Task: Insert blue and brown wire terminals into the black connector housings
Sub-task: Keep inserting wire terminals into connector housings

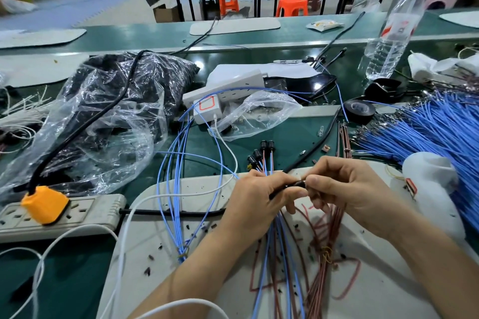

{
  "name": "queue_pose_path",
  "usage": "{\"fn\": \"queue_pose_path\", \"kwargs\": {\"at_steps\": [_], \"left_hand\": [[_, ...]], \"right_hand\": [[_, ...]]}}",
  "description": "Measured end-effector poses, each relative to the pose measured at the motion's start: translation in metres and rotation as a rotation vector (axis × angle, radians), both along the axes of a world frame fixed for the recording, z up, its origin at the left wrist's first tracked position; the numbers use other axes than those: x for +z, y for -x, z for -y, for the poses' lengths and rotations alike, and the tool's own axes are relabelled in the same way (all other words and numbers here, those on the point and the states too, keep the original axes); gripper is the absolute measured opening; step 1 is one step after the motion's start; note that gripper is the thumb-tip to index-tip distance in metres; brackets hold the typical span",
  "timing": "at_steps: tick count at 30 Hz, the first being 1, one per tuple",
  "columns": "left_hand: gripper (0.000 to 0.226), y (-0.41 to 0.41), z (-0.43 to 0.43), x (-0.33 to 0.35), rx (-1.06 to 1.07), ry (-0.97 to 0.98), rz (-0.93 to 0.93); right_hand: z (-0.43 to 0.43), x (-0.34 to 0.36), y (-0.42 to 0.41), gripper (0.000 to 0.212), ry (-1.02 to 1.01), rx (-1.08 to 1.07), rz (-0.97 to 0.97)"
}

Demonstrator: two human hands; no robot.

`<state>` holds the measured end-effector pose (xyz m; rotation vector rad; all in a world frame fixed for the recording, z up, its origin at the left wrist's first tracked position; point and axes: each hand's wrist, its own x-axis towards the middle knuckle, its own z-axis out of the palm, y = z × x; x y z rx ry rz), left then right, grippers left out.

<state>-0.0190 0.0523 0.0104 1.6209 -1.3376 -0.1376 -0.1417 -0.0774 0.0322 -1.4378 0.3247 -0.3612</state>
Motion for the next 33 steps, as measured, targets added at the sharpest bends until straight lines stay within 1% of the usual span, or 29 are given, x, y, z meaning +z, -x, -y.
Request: {"fn": "queue_pose_path", "kwargs": {"at_steps": [3, 6, 11, 15, 18, 20, 24, 26, 28, 31, 33], "left_hand": [[0.025, 0.001, 0.0, 0.0, 0.014, 0.009, 0.066], [0.025, 0.001, -0.001, 0.0, 0.02, 0.018, 0.102], [0.023, 0.004, 0.0, 0.0, 0.013, 0.002, 0.021], [0.021, 0.004, -0.001, -0.002, 0.013, -0.019, -0.001], [0.02, 0.005, 0.001, -0.001, 0.016, -0.034, -0.031], [0.019, 0.003, 0.002, -0.002, 0.016, -0.01, -0.056], [0.022, 0.004, 0.002, 0.001, 0.025, 0.012, -0.007], [0.025, 0.005, 0.003, 0.0, 0.054, -0.01, 0.022], [0.025, 0.006, 0.003, -0.001, 0.058, -0.008, -0.007], [0.021, 0.005, 0.001, -0.002, 0.043, 0.041, -0.106], [0.012, 0.005, 0.0, -0.002, 0.025, 0.034, -0.176]], "right_hand": [[0.0, 0.0, 0.0, 0.008, -0.104, 0.027, -0.015], [0.0, 0.0, 0.001, 0.005, -0.119, 0.043, -0.017], [0.0, 0.0, -0.001, 0.012, -0.055, 0.035, -0.025], [-0.002, 0.001, -0.002, 0.003, -0.051, 0.049, -0.023], [-0.004, -0.001, -0.002, 0.006, -0.073, 0.022, -0.007], [-0.006, -0.003, -0.002, 0.004, -0.097, 0.006, 0.022], [-0.003, -0.003, -0.001, 0.002, -0.127, 0.03, 0.008], [0.002, -0.003, -0.001, 0.005, -0.134, 0.044, -0.022], [0.004, -0.003, -0.001, 0.002, -0.157, 0.047, -0.035], [0.006, -0.007, 0.0, 0.015, -0.181, 0.049, -0.055], [0.007, -0.008, -0.001, 0.015, -0.21, 0.047, -0.066]]}}
